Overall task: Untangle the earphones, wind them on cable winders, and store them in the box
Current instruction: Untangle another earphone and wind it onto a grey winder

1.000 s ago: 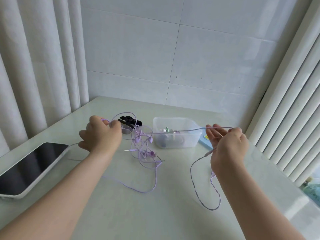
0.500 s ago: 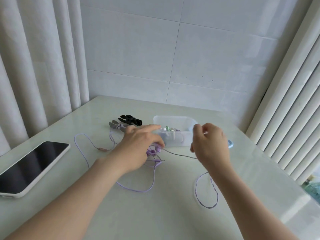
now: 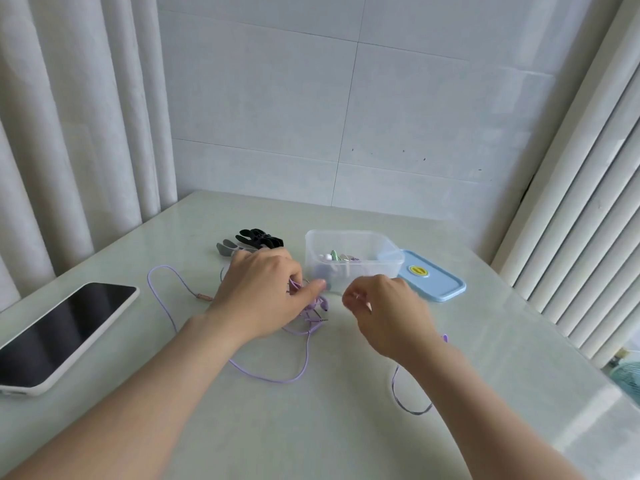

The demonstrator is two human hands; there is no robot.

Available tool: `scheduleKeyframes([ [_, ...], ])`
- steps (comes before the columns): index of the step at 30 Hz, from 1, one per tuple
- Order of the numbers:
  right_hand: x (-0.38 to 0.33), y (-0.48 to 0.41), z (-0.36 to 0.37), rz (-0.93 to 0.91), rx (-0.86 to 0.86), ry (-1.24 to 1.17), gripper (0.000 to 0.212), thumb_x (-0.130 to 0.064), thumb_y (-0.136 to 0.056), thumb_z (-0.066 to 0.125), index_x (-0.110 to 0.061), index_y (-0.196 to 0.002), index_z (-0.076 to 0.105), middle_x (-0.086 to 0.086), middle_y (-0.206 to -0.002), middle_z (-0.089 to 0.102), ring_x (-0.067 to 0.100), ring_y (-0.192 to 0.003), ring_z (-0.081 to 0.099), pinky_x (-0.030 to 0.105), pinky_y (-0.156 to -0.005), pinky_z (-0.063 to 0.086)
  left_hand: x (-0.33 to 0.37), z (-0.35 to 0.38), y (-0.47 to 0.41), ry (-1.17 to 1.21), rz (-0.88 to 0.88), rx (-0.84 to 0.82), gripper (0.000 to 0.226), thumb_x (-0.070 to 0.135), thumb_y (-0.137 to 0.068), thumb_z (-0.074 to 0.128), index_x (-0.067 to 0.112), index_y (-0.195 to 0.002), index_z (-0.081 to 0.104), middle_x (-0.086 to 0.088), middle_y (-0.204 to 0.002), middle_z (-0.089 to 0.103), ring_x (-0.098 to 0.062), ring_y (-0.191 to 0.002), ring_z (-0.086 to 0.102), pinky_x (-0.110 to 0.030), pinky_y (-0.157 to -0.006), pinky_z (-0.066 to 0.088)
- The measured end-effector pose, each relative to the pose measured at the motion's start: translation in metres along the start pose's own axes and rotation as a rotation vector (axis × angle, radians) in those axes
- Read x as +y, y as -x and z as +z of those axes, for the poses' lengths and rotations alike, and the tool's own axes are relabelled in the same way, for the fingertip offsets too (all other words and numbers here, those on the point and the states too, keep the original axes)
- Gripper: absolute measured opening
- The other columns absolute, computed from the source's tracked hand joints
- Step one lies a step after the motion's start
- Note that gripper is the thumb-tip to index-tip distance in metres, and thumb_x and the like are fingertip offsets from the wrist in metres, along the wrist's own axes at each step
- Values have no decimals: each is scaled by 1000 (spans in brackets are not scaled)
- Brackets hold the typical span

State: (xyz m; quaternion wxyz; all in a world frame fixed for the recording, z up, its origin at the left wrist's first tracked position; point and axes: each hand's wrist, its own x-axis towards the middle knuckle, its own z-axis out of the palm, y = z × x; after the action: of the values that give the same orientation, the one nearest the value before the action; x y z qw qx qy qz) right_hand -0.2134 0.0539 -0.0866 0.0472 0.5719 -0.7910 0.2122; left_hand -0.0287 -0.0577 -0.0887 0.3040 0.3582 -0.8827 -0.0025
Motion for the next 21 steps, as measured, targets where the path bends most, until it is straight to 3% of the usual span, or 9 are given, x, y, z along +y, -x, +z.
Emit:
scheduleKeyframes([
  [2,-2,-3,-2,54,148,-174,16,-35,-103,50,-30,-99,64,-10,-75,70,23,-80,63,38,-67,54,-1,1,0,-42,10,32,44,71,-75,48,29,-64,56,13,-72,52,-15,-77,57,-36,-77,37],
  [5,-6,-5,-12,75,367,-369,14,-22,-104,49,-27,-99,60,-17,-50,53,20,-57,47,37,-54,36,-1,1,-1,-96,-2,53,34,60,-77,54,27,-66,52,12,-72,52,-17,-77,55,-36,-74,30],
  [10,-6,-3,-23,142,503,-411,31,-10,-98,43,-29,-102,67,-19,-51,49,19,-53,40,36,-51,29,-3,-7,0,-208,-157,61,25,41,-91,49,24,-72,48,8,-79,51,-25,-87,55,-40,-82,37],
  [14,-7,-3,-23,182,435,-404,26,-20,-94,46,-29,-89,70,-7,-53,50,27,-68,52,33,-54,33,1,-12,2,-335,-289,-5,6,27,-97,50,23,-102,48,3,-103,57,-28,-106,57,-42,-88,37],
  [16,-10,-4,-21,189,451,-440,24,-20,-94,46,-25,-86,67,-4,-58,54,33,-73,54,37,-57,42,1,-13,2,-409,-331,-46,30,14,-88,58,22,-114,45,2,-110,59,-28,-107,57,-40,-84,36],
  [18,-12,-4,-21,233,495,-483,24,-18,-96,44,-21,-86,65,0,-64,59,33,-74,56,42,-62,48,0,-14,3,-438,-342,-56,47,4,-79,63,21,-117,42,3,-103,55,-26,-104,57,-38,-80,32],
  [21,-13,-3,-26,329,531,-525,26,-16,-96,43,-15,-75,58,-1,-62,55,27,-66,50,39,-56,41,0,-15,3,-429,-355,-38,49,1,-77,66,21,-114,42,5,-93,46,-25,-91,49,-37,-79,30],
])
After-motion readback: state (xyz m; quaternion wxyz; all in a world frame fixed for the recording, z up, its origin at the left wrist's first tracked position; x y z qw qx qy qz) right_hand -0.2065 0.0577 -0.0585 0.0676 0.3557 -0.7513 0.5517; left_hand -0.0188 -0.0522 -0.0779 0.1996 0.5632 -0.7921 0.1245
